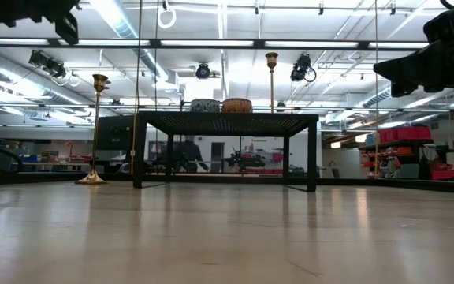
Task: Pick & Place candle stick holders
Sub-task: Put the top gold candle holder on the shelf
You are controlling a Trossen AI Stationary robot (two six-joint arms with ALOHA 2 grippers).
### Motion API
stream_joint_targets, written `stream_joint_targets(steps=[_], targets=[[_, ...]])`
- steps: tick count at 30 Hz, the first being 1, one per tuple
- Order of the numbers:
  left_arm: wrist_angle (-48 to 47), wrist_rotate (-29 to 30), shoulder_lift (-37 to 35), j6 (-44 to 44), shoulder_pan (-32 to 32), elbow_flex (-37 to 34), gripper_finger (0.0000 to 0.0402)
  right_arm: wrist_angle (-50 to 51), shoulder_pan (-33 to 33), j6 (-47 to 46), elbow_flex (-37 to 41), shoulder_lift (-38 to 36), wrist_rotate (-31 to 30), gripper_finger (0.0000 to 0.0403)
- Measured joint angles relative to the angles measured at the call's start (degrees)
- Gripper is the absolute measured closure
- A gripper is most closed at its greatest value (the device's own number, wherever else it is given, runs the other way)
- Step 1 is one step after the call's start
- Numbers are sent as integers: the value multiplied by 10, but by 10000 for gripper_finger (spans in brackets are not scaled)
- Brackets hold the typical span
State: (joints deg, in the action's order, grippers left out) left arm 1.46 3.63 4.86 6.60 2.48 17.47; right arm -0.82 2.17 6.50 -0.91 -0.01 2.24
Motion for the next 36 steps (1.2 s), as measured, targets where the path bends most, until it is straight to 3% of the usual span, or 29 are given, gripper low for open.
stream_joint_targets(steps=[12,24,36], targets=[[-112,7,151,1,0,146,376,0,0,0,0,0,0,389],[-126,9,245,13,0,167,376,0,0,0,0,0,2,389],[-205,141,278,75,-1,167,370,0,0,0,0,0,2,389]])
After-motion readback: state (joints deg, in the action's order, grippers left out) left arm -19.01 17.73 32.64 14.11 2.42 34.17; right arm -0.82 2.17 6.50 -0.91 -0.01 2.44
